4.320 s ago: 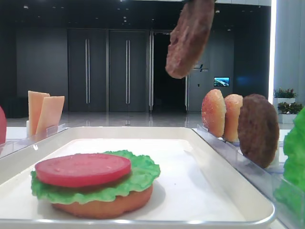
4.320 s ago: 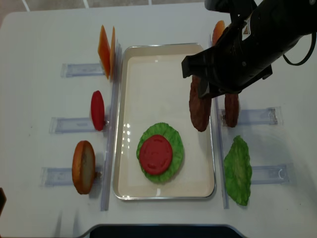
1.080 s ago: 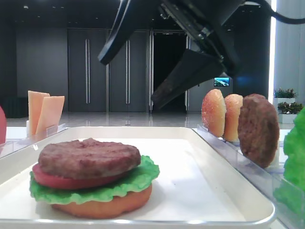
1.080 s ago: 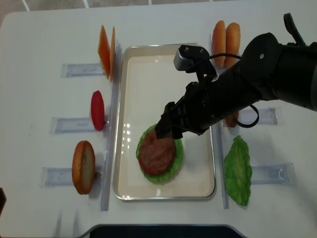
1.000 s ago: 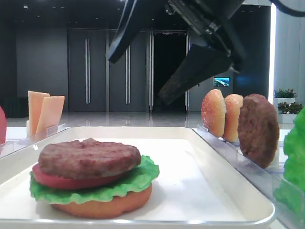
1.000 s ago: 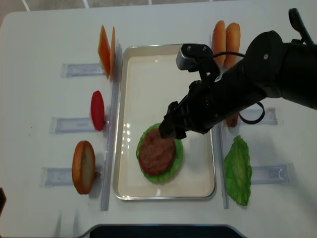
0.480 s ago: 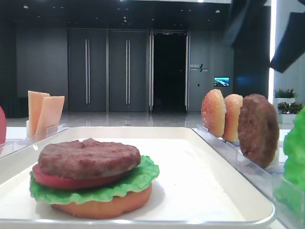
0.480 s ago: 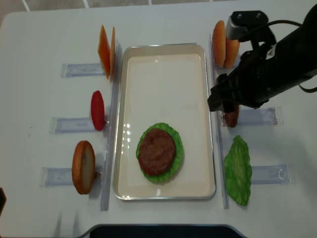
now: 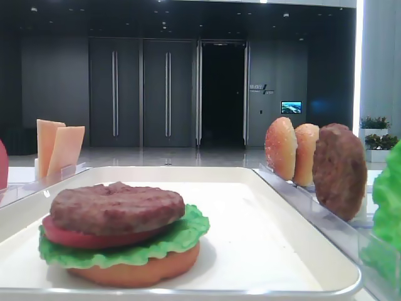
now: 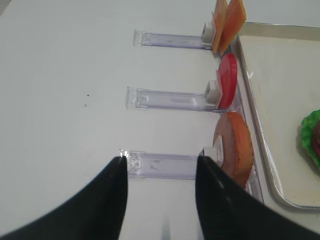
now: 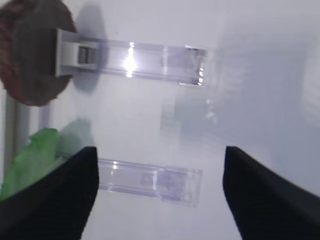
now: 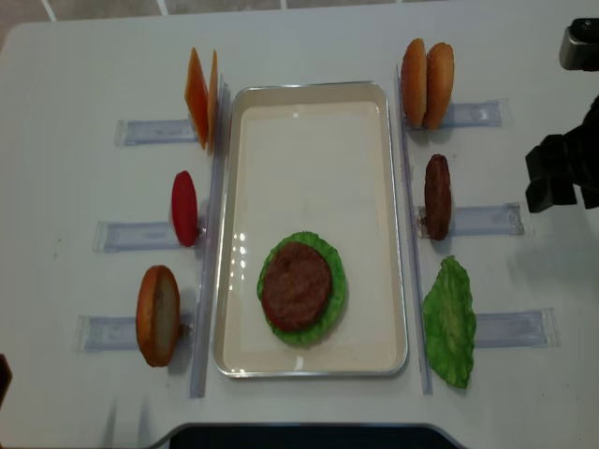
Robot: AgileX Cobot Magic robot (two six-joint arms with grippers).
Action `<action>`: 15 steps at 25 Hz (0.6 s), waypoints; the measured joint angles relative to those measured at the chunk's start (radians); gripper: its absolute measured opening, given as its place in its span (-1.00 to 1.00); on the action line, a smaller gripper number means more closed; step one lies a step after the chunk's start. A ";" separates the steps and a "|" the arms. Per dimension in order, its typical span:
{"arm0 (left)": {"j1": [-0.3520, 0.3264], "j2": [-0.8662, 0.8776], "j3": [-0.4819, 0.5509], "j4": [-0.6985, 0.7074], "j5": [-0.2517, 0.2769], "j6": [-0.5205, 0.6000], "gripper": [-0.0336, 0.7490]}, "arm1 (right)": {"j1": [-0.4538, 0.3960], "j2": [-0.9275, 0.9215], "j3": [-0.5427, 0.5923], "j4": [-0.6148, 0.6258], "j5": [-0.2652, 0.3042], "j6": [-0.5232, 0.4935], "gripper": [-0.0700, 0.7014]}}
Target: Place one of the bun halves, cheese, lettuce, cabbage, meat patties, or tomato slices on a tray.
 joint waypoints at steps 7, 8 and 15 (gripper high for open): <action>0.000 0.000 0.000 0.000 0.000 0.000 -0.03 | -0.088 -0.014 0.000 -0.123 0.062 0.035 0.54; 0.000 0.000 0.000 0.000 0.000 0.000 -0.03 | -0.088 -0.025 0.000 -0.138 0.066 0.050 0.54; 0.000 0.000 0.000 0.000 0.000 0.000 -0.03 | -0.088 -0.133 0.003 -0.159 0.115 0.095 0.54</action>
